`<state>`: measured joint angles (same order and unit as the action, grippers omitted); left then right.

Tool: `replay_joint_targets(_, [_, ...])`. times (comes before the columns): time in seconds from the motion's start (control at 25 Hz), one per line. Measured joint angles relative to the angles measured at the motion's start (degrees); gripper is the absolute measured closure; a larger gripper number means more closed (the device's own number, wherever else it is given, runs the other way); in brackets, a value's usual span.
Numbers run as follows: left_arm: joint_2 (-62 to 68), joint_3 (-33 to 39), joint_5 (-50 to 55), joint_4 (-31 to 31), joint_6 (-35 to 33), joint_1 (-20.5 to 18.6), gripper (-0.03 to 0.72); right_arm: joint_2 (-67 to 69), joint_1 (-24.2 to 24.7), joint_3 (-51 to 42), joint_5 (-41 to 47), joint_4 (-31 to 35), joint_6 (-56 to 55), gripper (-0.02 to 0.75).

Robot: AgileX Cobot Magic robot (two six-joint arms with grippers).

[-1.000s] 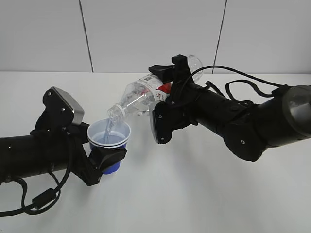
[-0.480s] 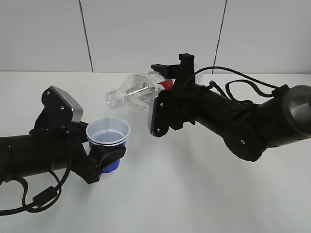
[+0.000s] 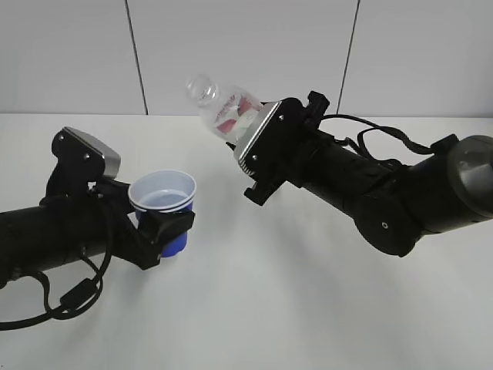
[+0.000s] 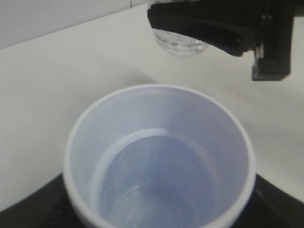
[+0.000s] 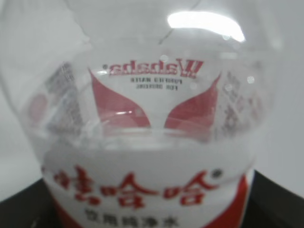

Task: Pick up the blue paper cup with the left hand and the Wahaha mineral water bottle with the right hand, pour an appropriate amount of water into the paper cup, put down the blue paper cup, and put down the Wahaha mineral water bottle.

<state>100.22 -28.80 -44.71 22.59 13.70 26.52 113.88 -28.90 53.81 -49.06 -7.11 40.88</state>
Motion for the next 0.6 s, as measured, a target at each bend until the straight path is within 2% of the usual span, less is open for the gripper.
replay_joint_targets(0.24, [0.13, 0.00, -2.27, -12.02, -8.33, 0.00, 0.139, 0.00, 0.00, 0.00, 0.00, 0.00, -10.17, 0.244])
replay_joint_targets(0.4, [2.50, 0.00, -8.23, -15.63, -9.54, -1.68, 0.139, 0.00, 0.00, 0.09, 0.00, 0.00, -14.37, 0.244])
replay_joint_targets(0.44, [3.44, 0.00, -9.29, -16.07, -9.63, -2.32, 0.139, 0.00, 1.25, 0.09, 0.00, 0.00, -15.09, 0.244])
replay_joint_targets(0.6, [7.32, 0.00, -13.00, -17.45, -9.76, -5.01, 0.139, 0.00, 0.28, 0.09, 0.00, 0.16, -17.57, 0.244])
